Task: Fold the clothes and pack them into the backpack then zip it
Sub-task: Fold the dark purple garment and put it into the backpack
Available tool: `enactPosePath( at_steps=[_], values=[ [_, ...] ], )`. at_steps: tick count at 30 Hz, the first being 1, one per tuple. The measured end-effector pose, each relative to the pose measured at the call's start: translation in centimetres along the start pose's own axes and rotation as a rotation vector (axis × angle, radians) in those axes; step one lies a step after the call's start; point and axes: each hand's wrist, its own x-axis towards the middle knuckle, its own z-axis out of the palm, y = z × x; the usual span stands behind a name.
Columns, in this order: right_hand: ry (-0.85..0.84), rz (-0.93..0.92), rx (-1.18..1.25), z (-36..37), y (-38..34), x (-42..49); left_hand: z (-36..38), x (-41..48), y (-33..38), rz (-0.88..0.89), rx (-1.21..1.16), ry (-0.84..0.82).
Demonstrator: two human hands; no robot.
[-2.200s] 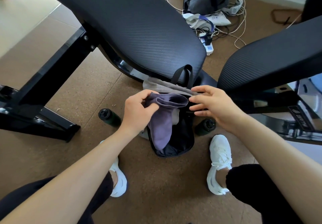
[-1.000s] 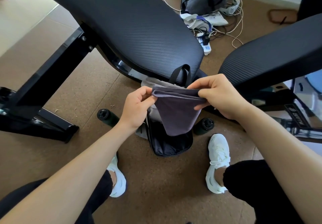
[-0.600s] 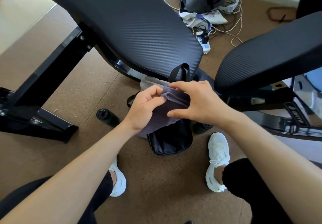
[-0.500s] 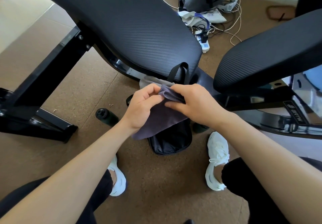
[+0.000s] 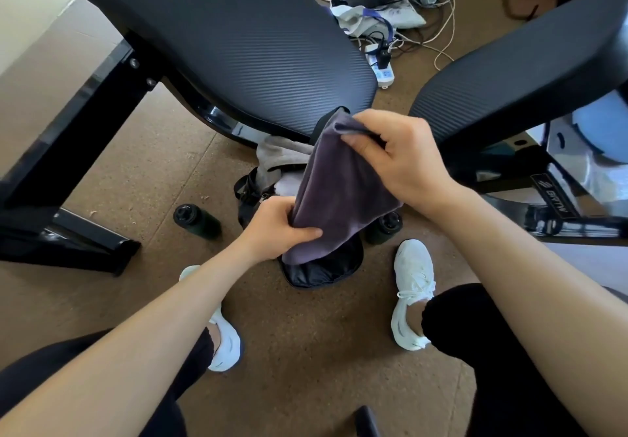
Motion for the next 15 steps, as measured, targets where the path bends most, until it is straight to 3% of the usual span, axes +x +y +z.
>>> enactPosePath(
  at_steps=[4,9,12,15],
  values=[
    [0.139,0.138,0.012,-1.6,2.1,0.0,0.0,-0.5,-1.4,-0.121,0.126,-0.113],
    [0.214,0.287,-0.019,-2.6,4.0,-0.4,-0.8,-0.5,-2.0,-0.278,0.067,-0.159],
    [0.222,0.402,-0.02,-2.7,4.5,-0.4,-1.2,-0.5,-1.5,-0.391,-0.093,-0.059],
    [0.236,0.521,-0.028,-2.8,5.0,-0.3,-1.7,-0.3,-1.2,-0.51,-0.46,0.214]
  ],
)
